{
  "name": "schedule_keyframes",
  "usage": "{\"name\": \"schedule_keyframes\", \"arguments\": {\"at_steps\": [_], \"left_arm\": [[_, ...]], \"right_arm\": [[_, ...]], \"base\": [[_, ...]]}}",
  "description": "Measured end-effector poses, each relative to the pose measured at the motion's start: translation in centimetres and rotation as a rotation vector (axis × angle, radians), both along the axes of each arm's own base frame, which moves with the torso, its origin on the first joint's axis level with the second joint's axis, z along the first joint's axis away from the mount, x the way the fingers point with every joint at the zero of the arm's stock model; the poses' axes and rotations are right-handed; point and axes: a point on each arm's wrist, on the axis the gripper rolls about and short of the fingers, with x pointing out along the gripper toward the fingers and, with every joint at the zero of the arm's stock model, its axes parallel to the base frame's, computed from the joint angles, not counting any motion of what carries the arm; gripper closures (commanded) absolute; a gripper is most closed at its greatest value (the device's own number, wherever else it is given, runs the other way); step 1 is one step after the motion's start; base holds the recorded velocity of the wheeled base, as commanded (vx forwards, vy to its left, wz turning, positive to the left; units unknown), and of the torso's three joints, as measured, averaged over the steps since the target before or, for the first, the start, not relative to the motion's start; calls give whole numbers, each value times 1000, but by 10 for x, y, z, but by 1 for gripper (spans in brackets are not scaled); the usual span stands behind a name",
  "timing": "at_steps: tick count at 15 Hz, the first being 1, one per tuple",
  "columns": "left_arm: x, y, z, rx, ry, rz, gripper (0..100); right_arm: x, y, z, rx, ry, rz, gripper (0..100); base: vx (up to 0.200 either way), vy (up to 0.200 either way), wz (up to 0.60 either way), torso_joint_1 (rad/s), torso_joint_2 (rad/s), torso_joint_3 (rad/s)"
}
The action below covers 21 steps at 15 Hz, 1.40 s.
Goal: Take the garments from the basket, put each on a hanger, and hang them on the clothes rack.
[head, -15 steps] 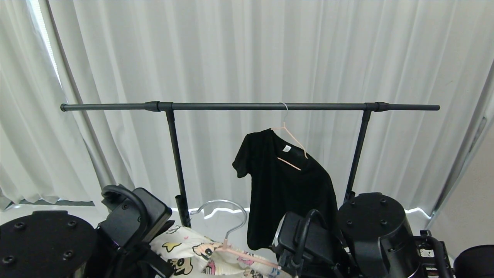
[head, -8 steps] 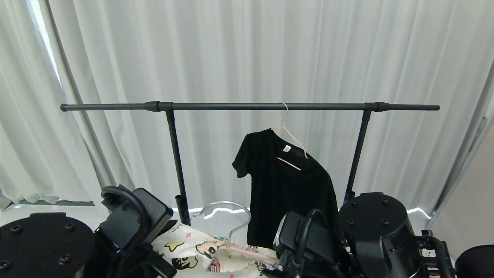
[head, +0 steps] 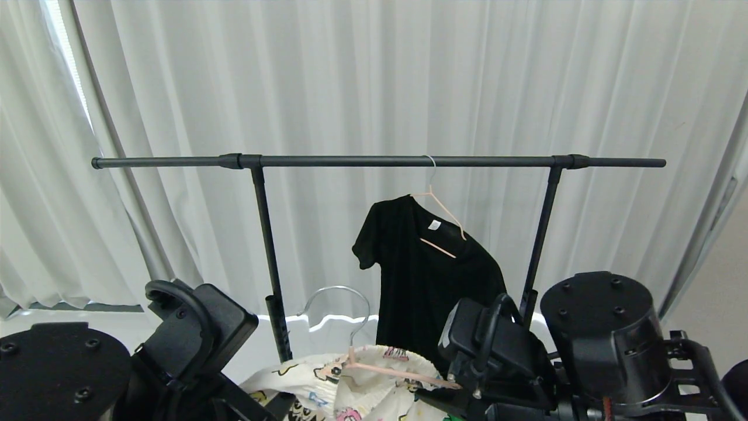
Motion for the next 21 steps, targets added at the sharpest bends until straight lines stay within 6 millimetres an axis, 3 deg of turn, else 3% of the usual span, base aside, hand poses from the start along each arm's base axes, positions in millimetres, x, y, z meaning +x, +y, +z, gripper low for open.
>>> {"name": "schedule_keyframes", "arguments": {"at_steps": [4, 12, 17, 21], "left_arm": [[-7, 3, 4, -50, 12, -83, 0], [-12, 11, -1, -44, 16, -83, 0], [-19, 32, -24, 2, 56, -31, 0], [-9, 51, -31, -53, 114, 90, 0]], "right_arm": [[7, -16, 12, 7, -53, -26, 100], [17, -40, 27, 32, -89, -101, 100], [14, -52, 38, 76, -107, -98, 100], [5, -61, 51, 149, -109, -26, 100]], "base": [[0, 0, 0, 0, 0, 0], [0, 0, 0, 0, 0, 0], [0, 0, 0, 0, 0, 0], [0, 0, 0, 0, 0, 0]]}}
